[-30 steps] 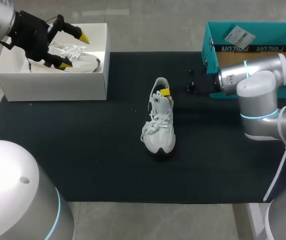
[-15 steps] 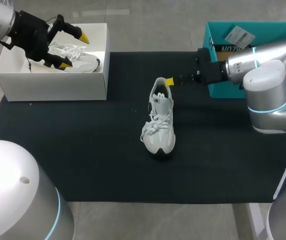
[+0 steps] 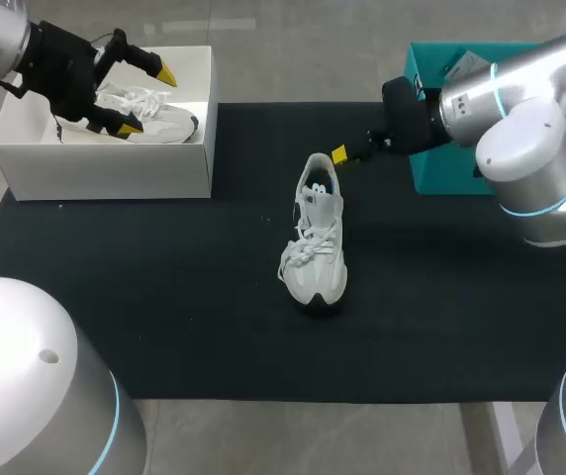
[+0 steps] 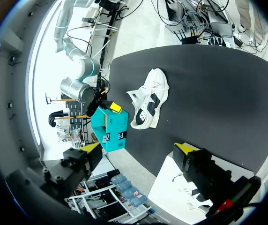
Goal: Take the shoe out of the shoebox, open the shoe tongue, remove and reinsert the insole, then place the shoe into the shoebox
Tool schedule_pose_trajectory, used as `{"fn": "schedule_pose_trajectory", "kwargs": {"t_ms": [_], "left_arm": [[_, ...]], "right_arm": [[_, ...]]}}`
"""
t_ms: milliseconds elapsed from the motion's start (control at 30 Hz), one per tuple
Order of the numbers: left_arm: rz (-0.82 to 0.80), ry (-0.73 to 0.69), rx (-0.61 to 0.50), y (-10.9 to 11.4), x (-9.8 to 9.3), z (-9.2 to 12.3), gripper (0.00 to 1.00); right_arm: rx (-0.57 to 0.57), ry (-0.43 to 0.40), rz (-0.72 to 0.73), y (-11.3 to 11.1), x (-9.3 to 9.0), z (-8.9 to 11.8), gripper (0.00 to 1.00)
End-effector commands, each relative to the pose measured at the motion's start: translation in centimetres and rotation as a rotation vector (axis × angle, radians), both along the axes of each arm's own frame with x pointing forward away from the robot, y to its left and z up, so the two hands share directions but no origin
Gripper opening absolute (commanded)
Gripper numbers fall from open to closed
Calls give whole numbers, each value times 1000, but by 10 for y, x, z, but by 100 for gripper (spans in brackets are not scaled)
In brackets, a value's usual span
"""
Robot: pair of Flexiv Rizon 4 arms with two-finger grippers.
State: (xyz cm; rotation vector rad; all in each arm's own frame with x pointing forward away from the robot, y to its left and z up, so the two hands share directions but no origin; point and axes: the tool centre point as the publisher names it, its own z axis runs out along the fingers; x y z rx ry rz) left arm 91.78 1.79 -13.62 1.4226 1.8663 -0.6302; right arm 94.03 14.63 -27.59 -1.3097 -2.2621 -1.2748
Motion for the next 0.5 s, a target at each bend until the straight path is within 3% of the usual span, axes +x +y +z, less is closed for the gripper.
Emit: {"fn": "schedule_pose_trajectory", "kwargs": {"t_ms": [33, 400, 433, 500], "left_arm": [[1, 0, 3, 0, 0, 0, 100], [1, 0, 3, 0, 0, 0, 100], [1, 0, 3, 0, 0, 0, 100], [1, 0, 3, 0, 0, 0, 100]], "right_arm": [[-58, 16, -4, 2, 2, 3, 0], [-58, 16, -4, 2, 2, 3, 0], [-148, 79, 0, 8, 7, -1, 0], [-238, 124, -11, 14, 14, -7, 0]]}}
